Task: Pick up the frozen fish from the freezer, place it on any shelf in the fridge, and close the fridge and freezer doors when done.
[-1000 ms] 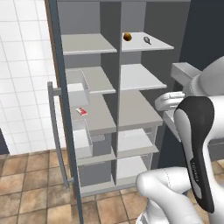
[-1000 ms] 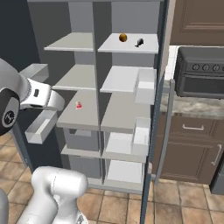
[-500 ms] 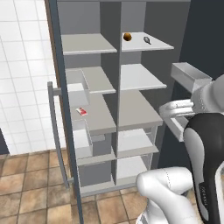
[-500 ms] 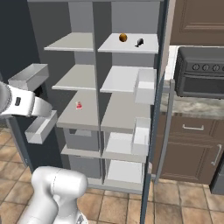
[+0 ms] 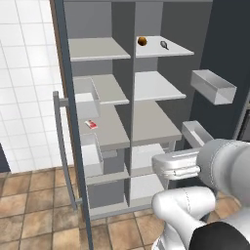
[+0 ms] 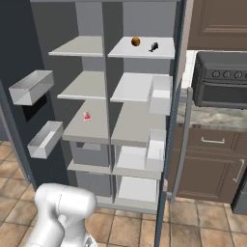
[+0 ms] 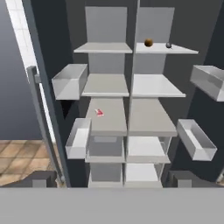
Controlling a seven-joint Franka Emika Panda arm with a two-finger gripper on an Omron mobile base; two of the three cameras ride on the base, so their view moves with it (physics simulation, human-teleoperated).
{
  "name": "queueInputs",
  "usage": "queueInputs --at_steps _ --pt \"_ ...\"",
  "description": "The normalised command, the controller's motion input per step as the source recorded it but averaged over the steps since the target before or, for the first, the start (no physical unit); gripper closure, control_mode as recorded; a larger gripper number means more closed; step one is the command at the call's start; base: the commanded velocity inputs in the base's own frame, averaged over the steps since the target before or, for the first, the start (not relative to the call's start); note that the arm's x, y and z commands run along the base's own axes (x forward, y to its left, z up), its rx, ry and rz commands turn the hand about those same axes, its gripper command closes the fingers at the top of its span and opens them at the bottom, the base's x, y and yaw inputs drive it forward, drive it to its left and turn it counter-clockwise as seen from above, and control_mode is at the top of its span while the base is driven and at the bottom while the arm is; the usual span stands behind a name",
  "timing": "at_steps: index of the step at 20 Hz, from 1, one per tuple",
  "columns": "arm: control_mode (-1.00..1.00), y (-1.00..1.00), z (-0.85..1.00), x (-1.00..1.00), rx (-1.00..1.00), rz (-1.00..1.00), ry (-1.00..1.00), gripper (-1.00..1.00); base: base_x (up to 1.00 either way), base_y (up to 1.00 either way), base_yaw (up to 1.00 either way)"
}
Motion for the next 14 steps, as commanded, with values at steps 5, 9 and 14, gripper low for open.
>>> queueInputs --at_steps 5,9,14 --pt "-1.0 1.0 -0.04 -0.17 0.01 -0.05 -0.16 -1.0 0.0 0.0 0.0" --pt "-1.0 1.0 -0.26 0.04 0.02 -0.22 -0.08 -1.0 0.0 0.0 0.0" --pt "-1.0 0.85 -0.21 0.28 0.01 -0.37 -0.02 -1.0 0.0 0.0 0.0"
